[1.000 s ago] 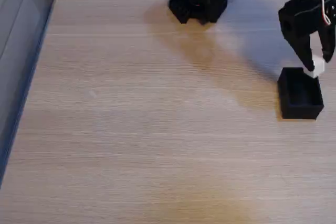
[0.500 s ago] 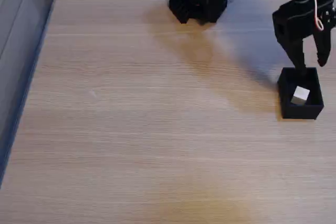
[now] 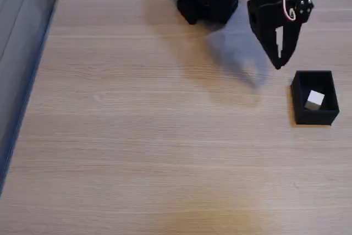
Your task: Pick a white block and place it in the black box.
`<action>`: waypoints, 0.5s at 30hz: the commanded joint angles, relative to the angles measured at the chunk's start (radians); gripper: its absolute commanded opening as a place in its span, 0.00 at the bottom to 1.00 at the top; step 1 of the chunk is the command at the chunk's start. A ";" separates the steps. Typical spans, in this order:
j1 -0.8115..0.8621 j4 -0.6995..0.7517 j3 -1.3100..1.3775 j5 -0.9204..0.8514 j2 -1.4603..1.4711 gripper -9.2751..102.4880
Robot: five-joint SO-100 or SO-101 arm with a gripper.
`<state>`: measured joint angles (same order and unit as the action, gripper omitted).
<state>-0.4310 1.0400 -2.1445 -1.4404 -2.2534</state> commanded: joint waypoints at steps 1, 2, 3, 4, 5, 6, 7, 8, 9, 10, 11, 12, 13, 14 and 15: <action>0.052 0.015 -0.087 -0.035 -0.120 0.08; 0.072 0.021 -0.121 -0.048 -0.155 0.08; 0.092 0.026 -0.163 -0.063 -0.192 0.08; 0.114 0.028 -0.207 -0.080 -0.233 0.08; 0.135 0.031 -0.250 -0.100 -0.278 0.08; 0.156 0.035 -0.296 -0.112 -0.321 0.08; 0.176 0.046 -0.341 -0.126 -0.365 0.08; 0.195 0.064 -0.383 -0.140 -0.410 0.08; 0.215 0.081 -0.425 -0.147 -0.454 0.08; 0.230 0.098 -0.465 -0.150 -0.494 0.08; 0.244 0.115 -0.505 -0.156 -0.532 0.08; 0.258 0.130 -0.545 -0.164 -0.566 0.08; 0.272 0.146 -0.581 -0.169 -0.600 0.08; 0.282 0.160 -0.617 -0.173 -0.634 0.08; 0.298 0.173 -0.655 -0.184 -0.672 0.08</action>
<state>-0.1687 1.1827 -2.7290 -1.6030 -2.8363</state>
